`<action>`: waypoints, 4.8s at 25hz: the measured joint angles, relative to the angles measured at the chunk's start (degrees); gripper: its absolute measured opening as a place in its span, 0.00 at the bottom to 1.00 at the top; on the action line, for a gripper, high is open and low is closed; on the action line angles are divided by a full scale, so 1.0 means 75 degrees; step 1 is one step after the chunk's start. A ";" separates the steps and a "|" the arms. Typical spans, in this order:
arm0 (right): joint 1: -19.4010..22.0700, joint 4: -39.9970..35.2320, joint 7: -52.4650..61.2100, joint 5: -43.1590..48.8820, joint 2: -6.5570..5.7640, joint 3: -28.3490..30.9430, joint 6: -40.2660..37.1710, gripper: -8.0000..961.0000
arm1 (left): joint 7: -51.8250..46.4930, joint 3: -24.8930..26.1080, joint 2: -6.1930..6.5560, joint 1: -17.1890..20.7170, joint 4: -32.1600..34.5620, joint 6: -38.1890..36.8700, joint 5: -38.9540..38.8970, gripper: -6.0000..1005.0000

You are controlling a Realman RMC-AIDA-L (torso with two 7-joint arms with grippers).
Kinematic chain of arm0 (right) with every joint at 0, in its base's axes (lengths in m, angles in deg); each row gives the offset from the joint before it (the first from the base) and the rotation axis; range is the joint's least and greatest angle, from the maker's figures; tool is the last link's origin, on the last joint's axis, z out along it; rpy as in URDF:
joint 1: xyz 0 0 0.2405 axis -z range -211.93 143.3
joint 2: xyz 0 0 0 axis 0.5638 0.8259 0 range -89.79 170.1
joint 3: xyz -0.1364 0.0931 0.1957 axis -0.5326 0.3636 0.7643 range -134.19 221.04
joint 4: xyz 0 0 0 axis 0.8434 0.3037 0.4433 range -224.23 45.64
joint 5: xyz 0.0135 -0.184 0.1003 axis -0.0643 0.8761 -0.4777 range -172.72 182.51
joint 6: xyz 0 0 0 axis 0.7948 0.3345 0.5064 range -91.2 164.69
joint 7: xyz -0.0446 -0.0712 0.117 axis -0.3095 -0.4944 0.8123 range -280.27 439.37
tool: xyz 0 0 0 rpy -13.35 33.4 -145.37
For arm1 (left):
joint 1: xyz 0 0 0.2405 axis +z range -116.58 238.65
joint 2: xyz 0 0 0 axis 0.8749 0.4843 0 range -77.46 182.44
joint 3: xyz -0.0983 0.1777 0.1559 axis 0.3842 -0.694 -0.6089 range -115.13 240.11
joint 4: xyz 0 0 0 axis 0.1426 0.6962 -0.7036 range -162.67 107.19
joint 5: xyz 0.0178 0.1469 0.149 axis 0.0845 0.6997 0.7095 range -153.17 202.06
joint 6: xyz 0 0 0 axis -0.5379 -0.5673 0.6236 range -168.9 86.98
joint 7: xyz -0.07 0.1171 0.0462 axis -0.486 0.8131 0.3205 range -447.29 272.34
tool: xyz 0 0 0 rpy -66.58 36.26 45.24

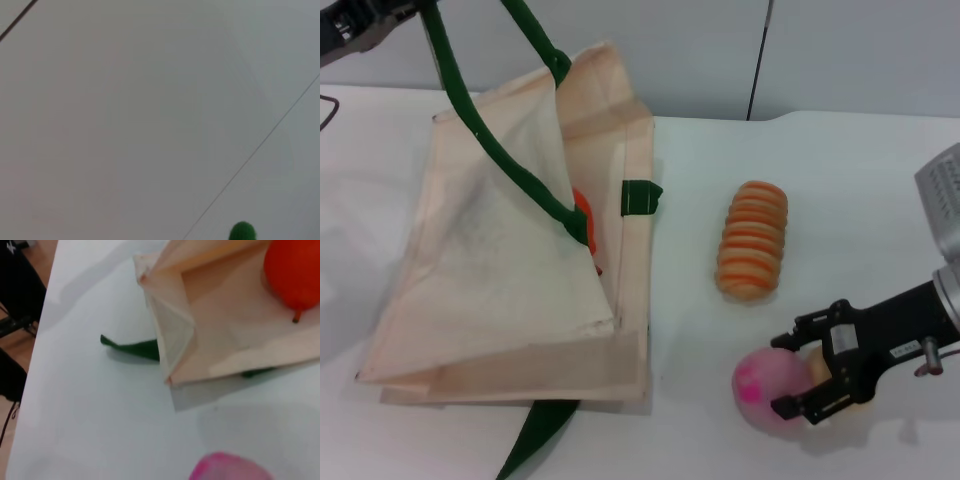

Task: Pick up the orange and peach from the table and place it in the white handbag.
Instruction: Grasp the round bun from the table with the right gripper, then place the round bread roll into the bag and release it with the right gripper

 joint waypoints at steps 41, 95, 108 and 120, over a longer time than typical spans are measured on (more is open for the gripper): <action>-0.0618 0.0749 0.0192 -0.0105 0.0088 -0.0359 0.0758 0.57 | 0.0005 0.0000 0.0012 0.0016 -0.0105 -0.0086 -0.0027 0.12; -0.2918 0.2683 -0.0793 -0.2572 0.0057 -0.0614 0.3934 0.52 | -0.0059 -0.0031 -0.0053 -0.0836 -0.0116 0.0413 -0.0037 0.12; -0.3869 0.4012 -0.1580 -0.1986 0.0127 -0.0470 0.5248 0.55 | -0.0065 0.0000 -0.0049 -0.1180 -0.0212 0.0383 -0.0066 0.12; -0.3925 0.4679 -0.3512 -0.1978 0.0153 0.0202 0.5739 0.58 | -0.0007 0.0013 -0.0054 -0.1187 -0.0294 0.0215 -0.0159 0.12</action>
